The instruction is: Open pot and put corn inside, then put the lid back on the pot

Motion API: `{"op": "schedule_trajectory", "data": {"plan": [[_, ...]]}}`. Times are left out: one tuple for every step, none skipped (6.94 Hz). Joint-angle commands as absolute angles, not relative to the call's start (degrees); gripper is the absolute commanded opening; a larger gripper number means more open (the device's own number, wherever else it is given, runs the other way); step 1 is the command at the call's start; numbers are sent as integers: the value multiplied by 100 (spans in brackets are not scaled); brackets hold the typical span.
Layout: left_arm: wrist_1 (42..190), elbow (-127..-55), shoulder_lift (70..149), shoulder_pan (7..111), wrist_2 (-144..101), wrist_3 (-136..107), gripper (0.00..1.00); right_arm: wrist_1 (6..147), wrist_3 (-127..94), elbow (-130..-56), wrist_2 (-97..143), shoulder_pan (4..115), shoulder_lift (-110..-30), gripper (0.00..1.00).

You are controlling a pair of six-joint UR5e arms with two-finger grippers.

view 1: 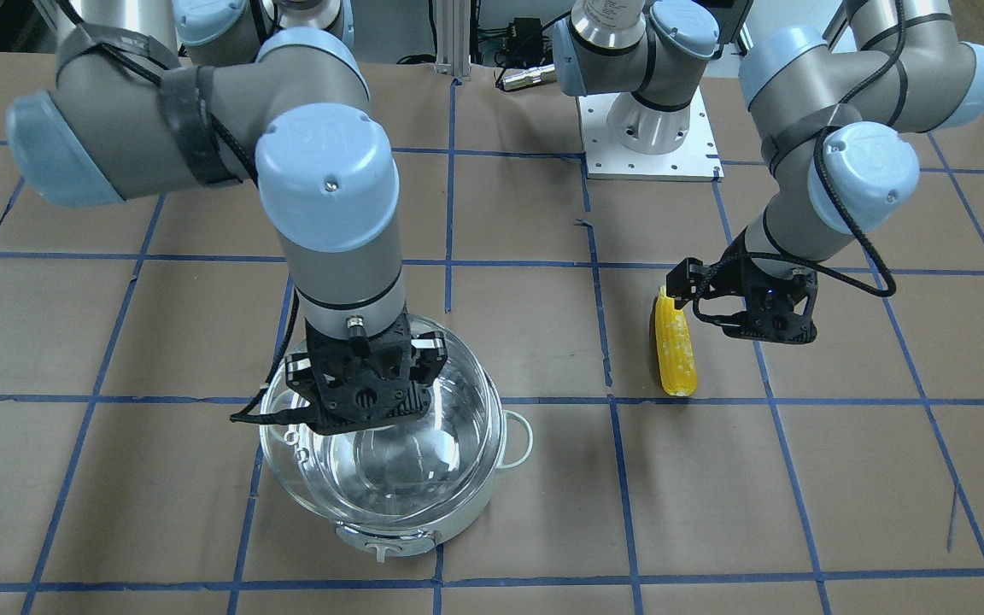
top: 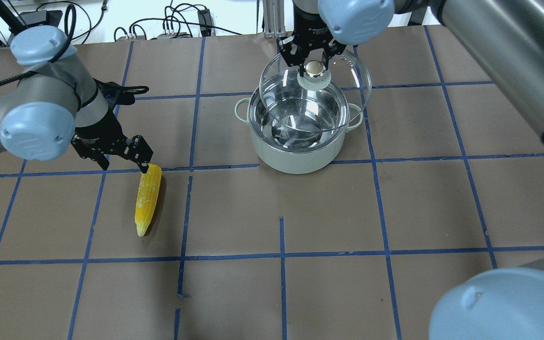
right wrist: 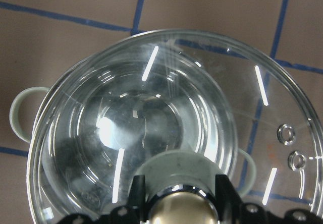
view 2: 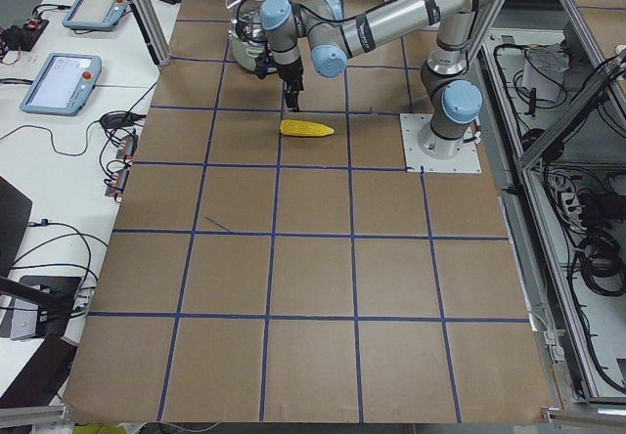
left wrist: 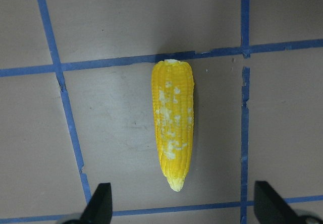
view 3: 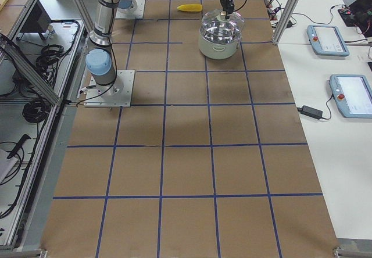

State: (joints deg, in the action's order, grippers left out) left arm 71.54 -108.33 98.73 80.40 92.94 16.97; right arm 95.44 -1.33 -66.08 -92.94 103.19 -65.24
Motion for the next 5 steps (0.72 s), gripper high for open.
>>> {"op": "schedule_trajectory", "data": {"plan": [[5299,-11730,10245,8033,9299,1863,100,8520,663,-5831,-9352,9479,-6759,10],[4682,-11933,10570,8059,9308,1872,100,8491,1042,-5801,-9360,8935,-6759,9],[4380,-11988,10765,8077,9308,1872,100,8490,1455,-5792,-9360,8408,-6741,8],[4351,-11945,10836,8060,9334,1889,84,8490,1772,-5801,-9326,7985,-6680,8],[4385,-11936,10889,8060,9377,1820,38,8508,1923,-5809,-9256,7693,-6654,8]]}}
